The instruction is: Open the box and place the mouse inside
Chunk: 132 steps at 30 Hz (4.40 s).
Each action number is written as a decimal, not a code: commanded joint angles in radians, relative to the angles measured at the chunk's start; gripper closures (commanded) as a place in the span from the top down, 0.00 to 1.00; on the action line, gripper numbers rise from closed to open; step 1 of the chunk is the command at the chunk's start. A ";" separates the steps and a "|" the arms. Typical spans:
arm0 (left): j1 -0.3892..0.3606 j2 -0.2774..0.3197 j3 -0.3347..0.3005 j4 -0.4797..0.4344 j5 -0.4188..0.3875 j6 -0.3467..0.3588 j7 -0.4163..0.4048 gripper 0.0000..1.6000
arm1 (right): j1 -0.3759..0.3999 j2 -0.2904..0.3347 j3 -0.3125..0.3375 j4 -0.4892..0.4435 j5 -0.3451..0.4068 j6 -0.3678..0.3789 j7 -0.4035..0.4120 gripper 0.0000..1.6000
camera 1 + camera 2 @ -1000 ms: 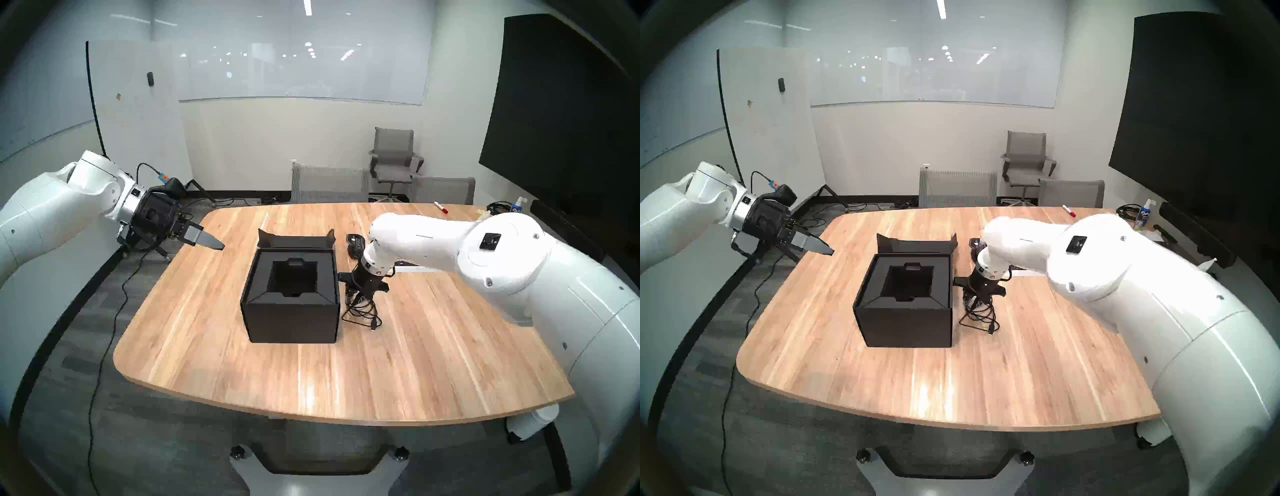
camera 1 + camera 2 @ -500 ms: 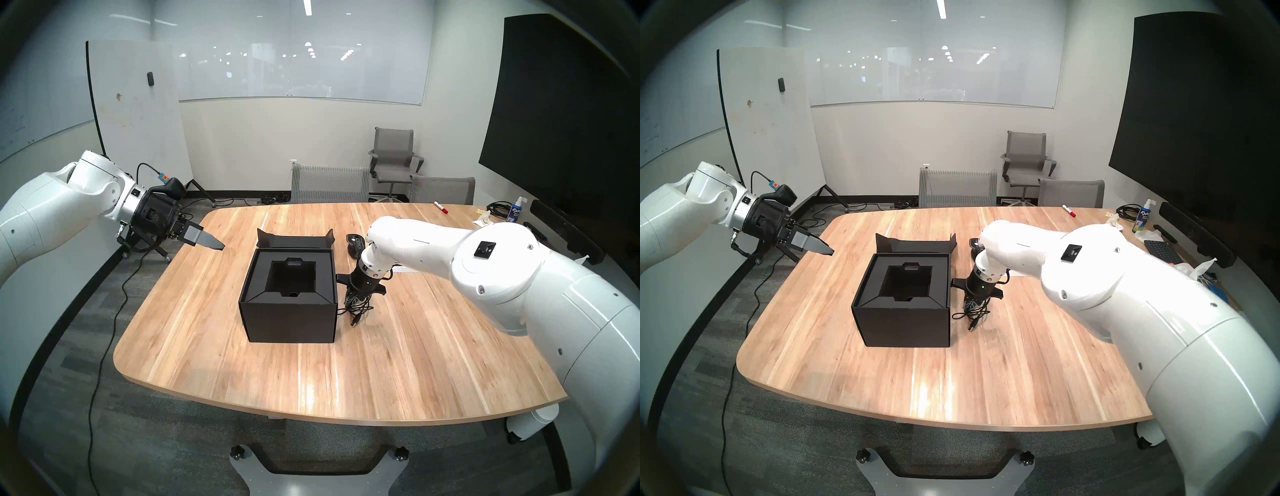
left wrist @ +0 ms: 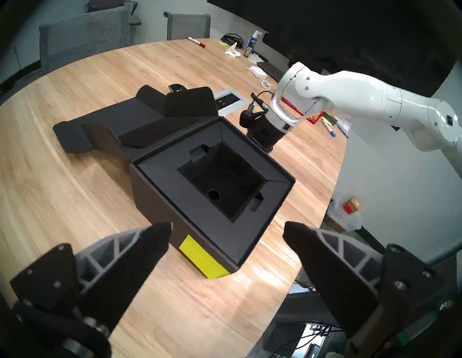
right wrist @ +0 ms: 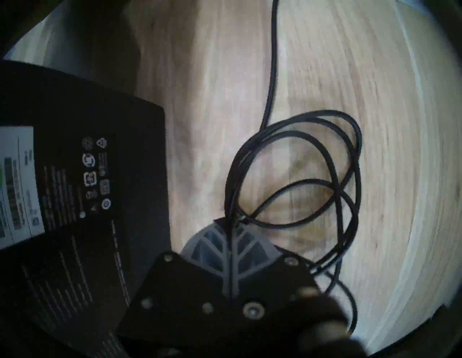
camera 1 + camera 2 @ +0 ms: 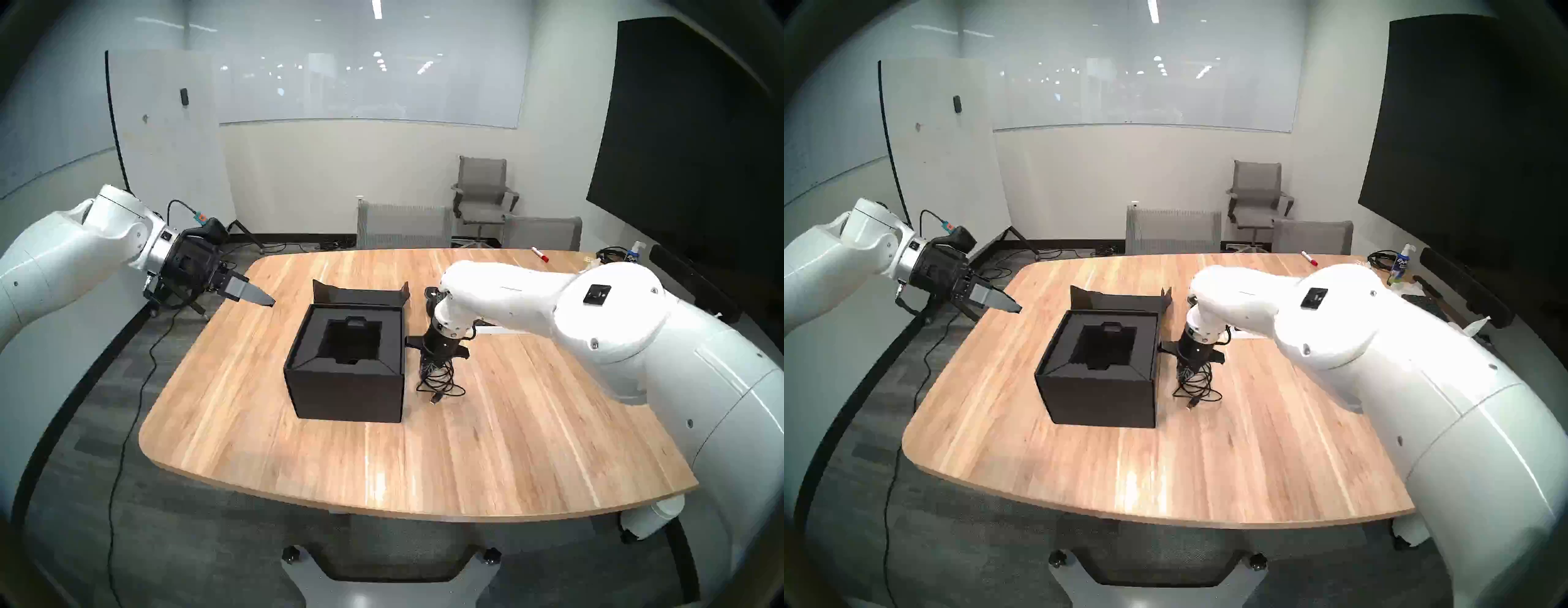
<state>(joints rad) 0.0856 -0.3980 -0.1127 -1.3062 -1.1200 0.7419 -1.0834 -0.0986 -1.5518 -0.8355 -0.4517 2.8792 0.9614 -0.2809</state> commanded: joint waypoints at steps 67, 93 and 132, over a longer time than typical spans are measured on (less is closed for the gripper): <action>-0.017 0.000 -0.011 -0.002 -0.005 -0.002 -0.007 1.00 | 0.188 0.357 0.356 -0.829 0.001 -0.070 -0.536 0.00; -0.021 0.000 -0.012 -0.001 -0.006 -0.001 -0.015 1.00 | 0.238 0.552 0.416 -1.132 0.001 -0.366 -0.653 0.00; -0.029 -0.003 -0.005 0.004 -0.003 0.004 -0.029 1.00 | -0.007 0.423 0.776 -0.749 0.001 -0.281 -1.045 1.00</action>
<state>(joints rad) 0.0783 -0.3984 -0.1056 -1.3047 -1.1195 0.7434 -1.0852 -0.0878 -1.0798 -0.1210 -1.3061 2.8808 0.5943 -1.2521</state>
